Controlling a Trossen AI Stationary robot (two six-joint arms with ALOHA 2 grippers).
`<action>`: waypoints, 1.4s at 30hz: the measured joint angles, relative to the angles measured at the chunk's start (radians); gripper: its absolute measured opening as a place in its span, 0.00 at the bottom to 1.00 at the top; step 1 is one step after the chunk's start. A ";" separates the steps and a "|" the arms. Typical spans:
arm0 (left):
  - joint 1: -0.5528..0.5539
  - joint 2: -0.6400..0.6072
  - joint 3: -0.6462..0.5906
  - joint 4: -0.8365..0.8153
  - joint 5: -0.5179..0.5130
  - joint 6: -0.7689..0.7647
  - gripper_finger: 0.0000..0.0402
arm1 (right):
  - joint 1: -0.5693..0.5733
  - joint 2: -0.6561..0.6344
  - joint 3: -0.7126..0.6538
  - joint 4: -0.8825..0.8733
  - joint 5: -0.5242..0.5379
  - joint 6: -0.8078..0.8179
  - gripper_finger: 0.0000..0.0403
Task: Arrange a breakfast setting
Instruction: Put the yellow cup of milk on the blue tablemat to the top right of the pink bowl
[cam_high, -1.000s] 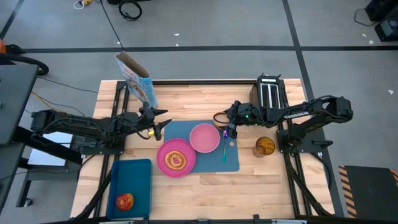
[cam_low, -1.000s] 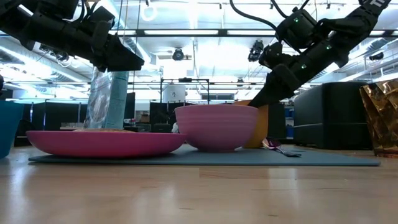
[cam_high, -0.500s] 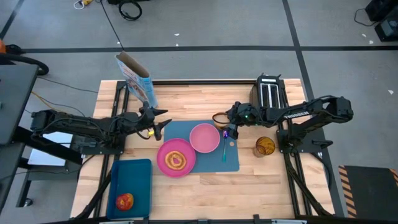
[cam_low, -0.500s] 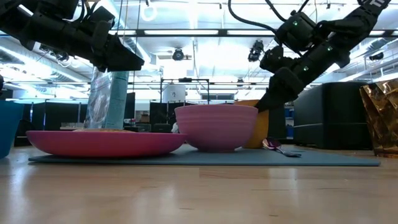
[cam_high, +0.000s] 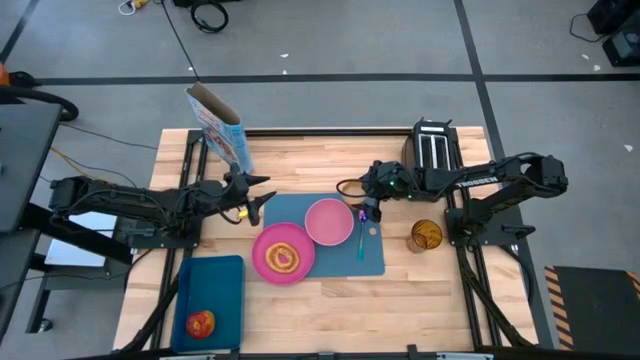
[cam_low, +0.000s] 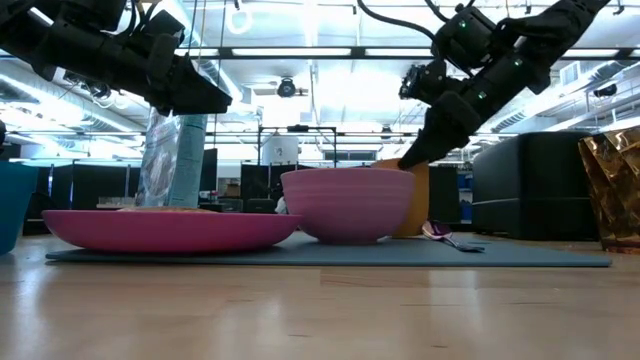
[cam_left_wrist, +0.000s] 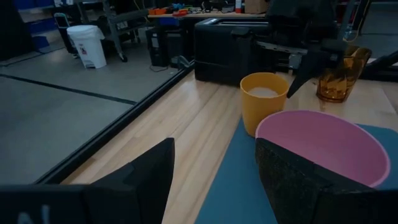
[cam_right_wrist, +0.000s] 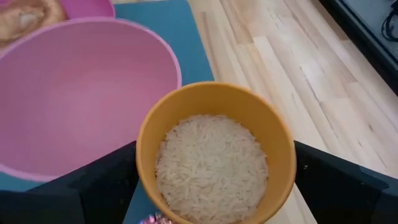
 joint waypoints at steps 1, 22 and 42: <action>0.000 0.000 0.000 0.000 0.000 0.007 0.58 | 0.000 0.000 0.002 0.002 -0.001 0.000 0.99; -0.001 0.000 0.000 -0.008 0.000 0.010 0.58 | -0.011 -0.036 0.013 -0.078 -0.002 -0.034 0.99; -0.001 0.000 0.000 -0.008 0.043 0.013 0.58 | -0.004 -0.041 0.012 -0.078 0.057 -0.065 0.99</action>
